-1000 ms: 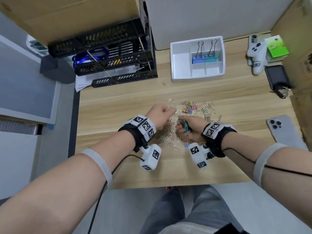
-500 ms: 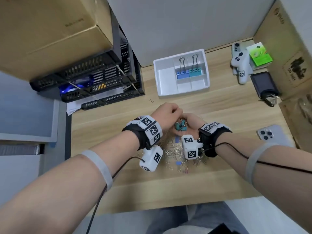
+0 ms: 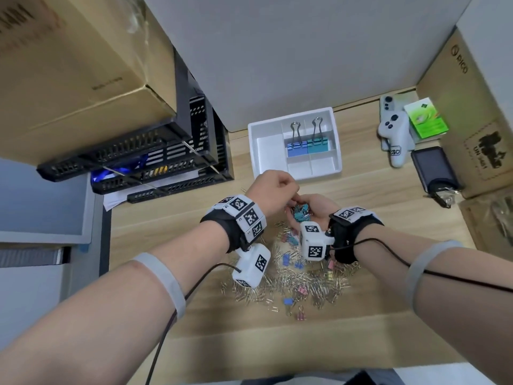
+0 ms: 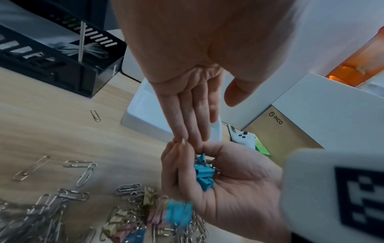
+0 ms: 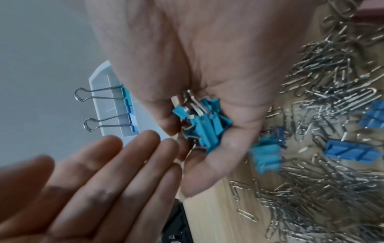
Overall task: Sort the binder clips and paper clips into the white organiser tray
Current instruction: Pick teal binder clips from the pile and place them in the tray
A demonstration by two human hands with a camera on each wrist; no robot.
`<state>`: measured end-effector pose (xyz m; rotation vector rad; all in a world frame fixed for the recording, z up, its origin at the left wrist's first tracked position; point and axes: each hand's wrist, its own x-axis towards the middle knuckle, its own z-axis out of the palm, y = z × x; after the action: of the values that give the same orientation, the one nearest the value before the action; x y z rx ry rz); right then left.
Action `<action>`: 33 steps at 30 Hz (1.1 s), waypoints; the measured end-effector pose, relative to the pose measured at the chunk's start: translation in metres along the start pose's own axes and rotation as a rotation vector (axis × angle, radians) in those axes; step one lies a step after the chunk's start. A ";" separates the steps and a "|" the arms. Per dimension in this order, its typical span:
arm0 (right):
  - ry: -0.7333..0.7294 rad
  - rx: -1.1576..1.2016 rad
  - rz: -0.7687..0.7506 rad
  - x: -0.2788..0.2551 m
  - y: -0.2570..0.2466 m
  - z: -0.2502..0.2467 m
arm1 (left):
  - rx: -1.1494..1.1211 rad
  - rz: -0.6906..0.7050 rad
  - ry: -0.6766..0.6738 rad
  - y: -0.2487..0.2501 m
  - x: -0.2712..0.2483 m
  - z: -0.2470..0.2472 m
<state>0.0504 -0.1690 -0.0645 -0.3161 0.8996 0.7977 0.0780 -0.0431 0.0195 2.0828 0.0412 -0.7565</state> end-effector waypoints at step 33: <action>0.281 -0.504 -0.086 0.014 -0.037 -0.031 | 0.778 0.127 -0.373 -0.064 -0.004 0.021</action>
<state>0.0649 -0.2040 -0.0970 -0.9211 0.9290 0.9081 0.0449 -0.0194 -0.0348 2.5766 -0.6831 -1.1986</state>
